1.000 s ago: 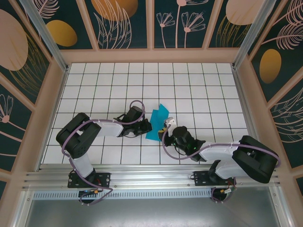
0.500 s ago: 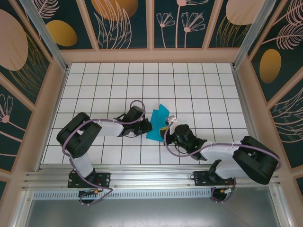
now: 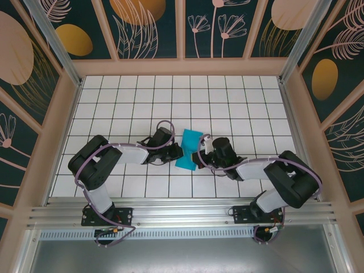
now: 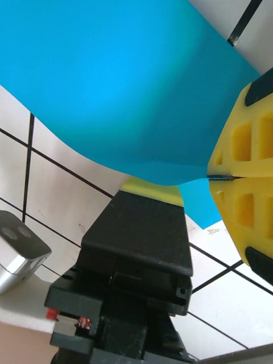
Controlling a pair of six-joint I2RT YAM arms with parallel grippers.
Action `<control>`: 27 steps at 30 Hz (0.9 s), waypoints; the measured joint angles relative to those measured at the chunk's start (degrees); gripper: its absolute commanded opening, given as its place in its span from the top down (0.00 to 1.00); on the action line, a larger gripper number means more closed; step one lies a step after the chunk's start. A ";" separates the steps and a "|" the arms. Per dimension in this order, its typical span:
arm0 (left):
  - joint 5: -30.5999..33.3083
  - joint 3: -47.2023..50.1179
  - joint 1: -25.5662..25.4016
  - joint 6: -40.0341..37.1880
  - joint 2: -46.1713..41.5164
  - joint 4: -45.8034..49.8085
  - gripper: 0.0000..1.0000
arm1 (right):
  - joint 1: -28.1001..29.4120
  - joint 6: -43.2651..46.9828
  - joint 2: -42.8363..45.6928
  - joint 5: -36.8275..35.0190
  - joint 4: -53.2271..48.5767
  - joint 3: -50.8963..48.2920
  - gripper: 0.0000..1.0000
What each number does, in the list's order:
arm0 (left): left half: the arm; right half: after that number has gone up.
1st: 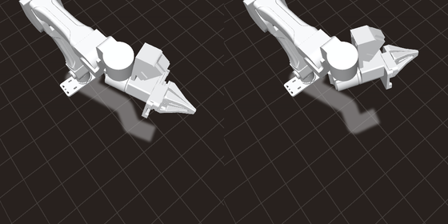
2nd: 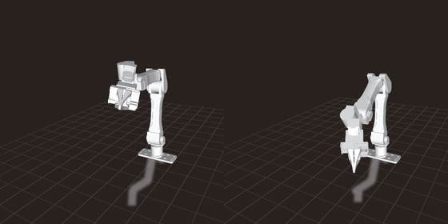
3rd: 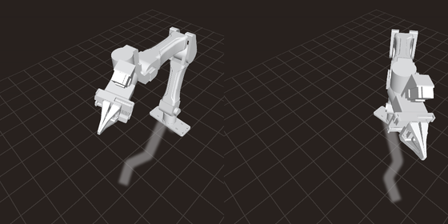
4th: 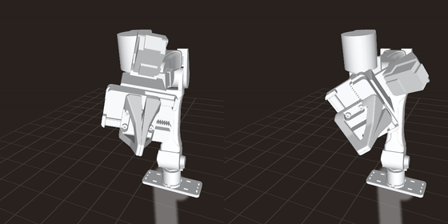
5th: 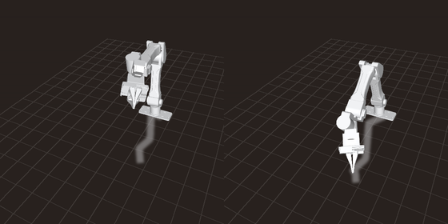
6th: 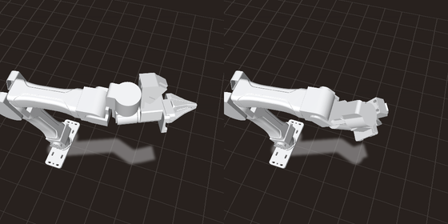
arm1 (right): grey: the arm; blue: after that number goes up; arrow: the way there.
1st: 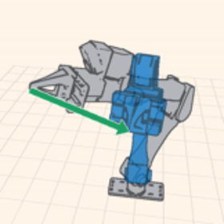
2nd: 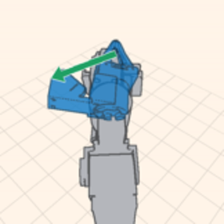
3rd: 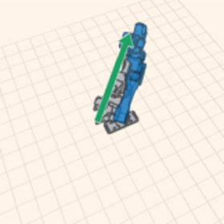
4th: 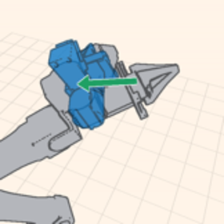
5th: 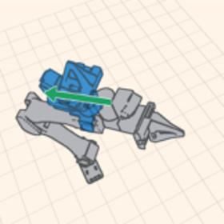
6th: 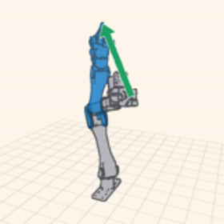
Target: Fold a paper plane with a square sheet of paper (pick it up from the middle)
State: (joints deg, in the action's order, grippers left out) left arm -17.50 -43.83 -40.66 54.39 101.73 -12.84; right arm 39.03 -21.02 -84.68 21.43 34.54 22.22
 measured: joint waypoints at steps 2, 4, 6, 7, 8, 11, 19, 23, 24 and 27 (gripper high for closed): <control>0.04 -0.02 0.00 -0.15 -0.02 0.02 0.85 | -0.81 -0.44 -1.51 2.23 -0.74 1.05 0.98; 0.20 -0.02 0.00 -0.17 -0.11 0.09 0.85 | -1.77 -0.61 -2.93 4.24 -1.66 2.19 0.98; 0.20 -0.02 0.00 -0.20 -0.11 0.15 0.85 | -2.64 -0.61 -4.24 6.12 -2.54 3.30 0.98; 0.24 -0.02 0.00 -0.20 -0.11 0.15 0.85 | -3.10 -0.61 -4.92 7.13 -3.06 3.87 0.98; 0.24 -0.02 0.00 -0.22 -0.11 0.15 0.85 | -3.56 -0.61 -5.57 8.20 -3.52 4.35 0.98; 0.35 -0.04 -0.02 -0.26 -0.11 0.17 0.85 | -4.92 -0.59 -7.23 11.52 -4.61 5.38 0.97; 0.59 -0.35 -0.09 -0.37 -0.11 0.85 0.85 | -7.13 -0.48 -9.60 17.59 -7.63 7.89 0.92; 0.87 -0.44 -0.17 -0.37 -0.11 1.05 0.85 | -8.83 -0.35 -10.27 19.26 -9.11 8.96 0.87; 0.92 -0.44 -0.17 -0.37 -0.11 1.05 0.85 | -9.44 -0.35 -10.40 19.43 -9.46 9.16 0.85; 1.01 -0.44 -0.17 -0.37 -0.11 1.07 0.85 | -10.58 -0.35 -10.91 19.91 -10.64 9.53 0.82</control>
State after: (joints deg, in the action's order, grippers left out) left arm -16.49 -44.27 -40.84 54.02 101.62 -11.77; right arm 28.45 -21.37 -95.59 41.34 23.90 31.75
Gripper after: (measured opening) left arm 0.148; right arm 0.164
